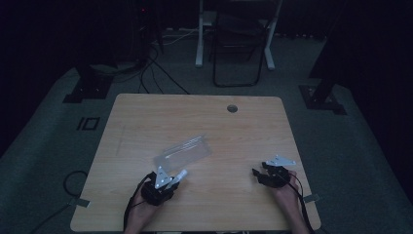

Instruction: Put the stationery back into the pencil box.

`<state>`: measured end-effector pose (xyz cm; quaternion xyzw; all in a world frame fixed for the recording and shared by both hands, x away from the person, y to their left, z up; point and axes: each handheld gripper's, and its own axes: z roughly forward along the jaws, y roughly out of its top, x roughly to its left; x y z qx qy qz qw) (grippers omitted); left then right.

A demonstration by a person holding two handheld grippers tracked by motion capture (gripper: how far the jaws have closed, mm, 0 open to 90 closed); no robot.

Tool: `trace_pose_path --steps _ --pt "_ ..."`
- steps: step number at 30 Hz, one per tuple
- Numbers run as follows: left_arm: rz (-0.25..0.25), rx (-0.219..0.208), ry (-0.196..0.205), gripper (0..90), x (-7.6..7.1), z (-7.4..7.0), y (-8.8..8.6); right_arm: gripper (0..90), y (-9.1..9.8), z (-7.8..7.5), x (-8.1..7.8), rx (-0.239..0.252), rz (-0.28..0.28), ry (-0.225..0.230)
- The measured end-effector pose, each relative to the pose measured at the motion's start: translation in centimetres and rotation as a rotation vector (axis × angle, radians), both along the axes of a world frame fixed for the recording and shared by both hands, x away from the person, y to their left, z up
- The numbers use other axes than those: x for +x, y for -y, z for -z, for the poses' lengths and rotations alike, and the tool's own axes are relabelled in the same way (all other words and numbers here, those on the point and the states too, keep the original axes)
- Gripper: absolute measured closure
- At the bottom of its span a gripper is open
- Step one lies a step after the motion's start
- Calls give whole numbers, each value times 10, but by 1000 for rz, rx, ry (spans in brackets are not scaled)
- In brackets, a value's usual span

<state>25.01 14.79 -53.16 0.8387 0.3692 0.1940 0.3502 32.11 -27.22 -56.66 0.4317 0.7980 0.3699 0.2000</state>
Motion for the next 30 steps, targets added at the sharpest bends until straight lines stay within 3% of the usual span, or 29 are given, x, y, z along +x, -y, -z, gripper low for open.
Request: trace_pose_path --steps 30 --pt "-1 -23 79 708 6 -24 -2 447 0 0 0 0 -1 -1"
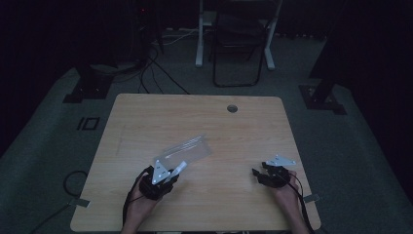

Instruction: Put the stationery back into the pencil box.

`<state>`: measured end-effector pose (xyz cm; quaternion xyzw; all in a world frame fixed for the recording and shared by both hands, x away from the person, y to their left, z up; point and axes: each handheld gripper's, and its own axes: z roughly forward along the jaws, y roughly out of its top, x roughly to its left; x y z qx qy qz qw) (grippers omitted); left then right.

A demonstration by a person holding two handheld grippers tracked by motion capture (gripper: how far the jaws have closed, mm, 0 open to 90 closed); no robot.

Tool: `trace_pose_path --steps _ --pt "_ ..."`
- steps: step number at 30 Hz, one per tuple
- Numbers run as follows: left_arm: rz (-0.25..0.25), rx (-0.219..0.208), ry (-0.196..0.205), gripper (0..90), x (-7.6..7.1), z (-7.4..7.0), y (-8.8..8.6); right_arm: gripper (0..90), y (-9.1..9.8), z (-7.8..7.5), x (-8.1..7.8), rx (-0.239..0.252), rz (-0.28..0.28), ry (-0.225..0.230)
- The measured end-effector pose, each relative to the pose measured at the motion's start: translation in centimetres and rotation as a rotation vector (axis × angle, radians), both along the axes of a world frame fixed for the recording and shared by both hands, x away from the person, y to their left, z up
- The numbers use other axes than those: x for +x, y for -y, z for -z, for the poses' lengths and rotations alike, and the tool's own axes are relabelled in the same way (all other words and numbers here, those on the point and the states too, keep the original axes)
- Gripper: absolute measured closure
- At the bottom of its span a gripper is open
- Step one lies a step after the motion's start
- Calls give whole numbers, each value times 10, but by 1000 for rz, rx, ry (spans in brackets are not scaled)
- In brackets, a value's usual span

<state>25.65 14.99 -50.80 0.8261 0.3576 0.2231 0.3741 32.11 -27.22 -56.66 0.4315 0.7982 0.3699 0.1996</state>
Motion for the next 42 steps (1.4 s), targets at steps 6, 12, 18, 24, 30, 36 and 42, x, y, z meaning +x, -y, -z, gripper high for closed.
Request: trace_pose_path --steps 6,12,18,24,30,36,42 --pt "1 -5 12 708 1 -5 0 445 0 0 0 0 -2 -1" --pt "8 -1 26 708 2 -9 2 445 0 0 0 1 -2 -1" --pt "12 -7 31 708 4 -12 4 444 0 0 0 0 -3 -1" --pt "17 -10 36 708 6 -14 6 444 0 0 0 0 -4 -1" --pt "19 -11 42 708 8 -17 6 444 0 0 0 0 -4 -1" --pt "21 -23 51 708 10 -19 9 444 0 0 0 0 -4 -1" --pt "25 -25 57 708 12 -21 12 444 0 0 0 0 -4 -1"
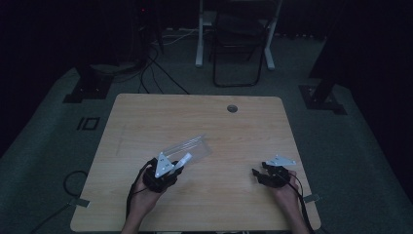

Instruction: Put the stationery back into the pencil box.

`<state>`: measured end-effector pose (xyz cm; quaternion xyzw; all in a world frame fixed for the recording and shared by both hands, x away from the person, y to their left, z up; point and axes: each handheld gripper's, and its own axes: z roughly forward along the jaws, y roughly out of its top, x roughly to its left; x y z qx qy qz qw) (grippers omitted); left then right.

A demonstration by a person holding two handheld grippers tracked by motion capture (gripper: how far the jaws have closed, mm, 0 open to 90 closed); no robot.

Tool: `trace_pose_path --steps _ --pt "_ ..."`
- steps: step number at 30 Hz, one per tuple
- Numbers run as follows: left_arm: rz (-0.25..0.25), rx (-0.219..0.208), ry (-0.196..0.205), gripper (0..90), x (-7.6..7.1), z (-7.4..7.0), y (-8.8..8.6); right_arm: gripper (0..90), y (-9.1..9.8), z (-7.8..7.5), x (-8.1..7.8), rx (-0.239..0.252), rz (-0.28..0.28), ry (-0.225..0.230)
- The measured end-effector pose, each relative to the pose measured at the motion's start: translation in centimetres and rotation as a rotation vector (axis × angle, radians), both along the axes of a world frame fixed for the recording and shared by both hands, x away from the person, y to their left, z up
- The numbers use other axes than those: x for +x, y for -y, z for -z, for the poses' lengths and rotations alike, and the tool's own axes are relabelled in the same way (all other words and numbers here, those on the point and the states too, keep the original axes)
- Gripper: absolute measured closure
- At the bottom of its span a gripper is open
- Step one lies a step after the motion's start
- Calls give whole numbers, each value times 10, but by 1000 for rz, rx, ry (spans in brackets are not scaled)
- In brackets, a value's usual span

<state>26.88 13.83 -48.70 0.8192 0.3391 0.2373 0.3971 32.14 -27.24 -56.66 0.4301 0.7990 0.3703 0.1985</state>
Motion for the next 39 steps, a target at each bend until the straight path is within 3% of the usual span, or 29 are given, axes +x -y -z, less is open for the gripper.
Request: trace_pose_path --steps 39 --pt "0 11 35 708 19 -6 3 443 0 0 0 -1 -2 0"
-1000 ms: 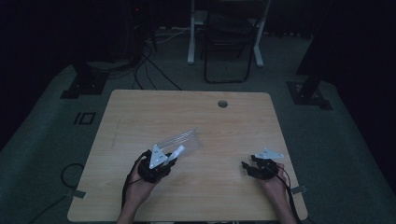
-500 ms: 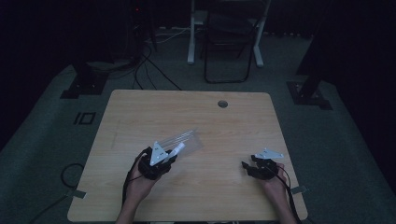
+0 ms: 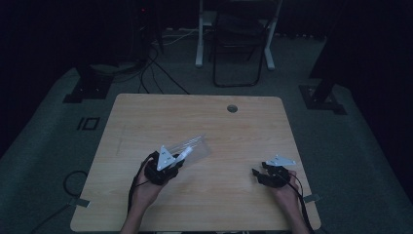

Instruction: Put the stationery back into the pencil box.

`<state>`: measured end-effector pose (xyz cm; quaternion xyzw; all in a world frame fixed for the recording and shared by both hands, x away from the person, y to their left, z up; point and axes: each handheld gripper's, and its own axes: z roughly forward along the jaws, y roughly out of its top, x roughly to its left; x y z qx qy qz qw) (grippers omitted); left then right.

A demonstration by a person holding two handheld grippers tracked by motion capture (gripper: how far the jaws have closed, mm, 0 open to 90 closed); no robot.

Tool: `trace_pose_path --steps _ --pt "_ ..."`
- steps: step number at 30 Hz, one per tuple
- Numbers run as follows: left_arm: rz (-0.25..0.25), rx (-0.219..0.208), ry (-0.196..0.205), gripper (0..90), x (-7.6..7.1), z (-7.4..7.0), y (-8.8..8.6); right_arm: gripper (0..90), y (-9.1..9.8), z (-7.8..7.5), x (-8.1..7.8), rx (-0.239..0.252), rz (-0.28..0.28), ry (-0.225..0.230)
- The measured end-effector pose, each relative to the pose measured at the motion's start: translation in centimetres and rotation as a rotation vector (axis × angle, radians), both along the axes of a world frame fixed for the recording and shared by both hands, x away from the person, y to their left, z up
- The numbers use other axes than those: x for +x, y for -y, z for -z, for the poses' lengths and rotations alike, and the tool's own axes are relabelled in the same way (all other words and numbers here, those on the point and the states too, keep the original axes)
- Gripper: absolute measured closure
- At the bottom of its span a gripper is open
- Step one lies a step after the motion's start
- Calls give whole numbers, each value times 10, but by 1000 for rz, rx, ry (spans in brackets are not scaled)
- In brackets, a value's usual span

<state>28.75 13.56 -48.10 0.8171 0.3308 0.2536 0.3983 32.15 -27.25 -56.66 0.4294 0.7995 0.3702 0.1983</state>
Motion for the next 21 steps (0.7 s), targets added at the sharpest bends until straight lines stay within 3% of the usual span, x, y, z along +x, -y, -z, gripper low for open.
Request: trace_pose_path --steps 21 --pt "-12 6 6 708 10 4 0 442 0 0 0 0 -1 0"
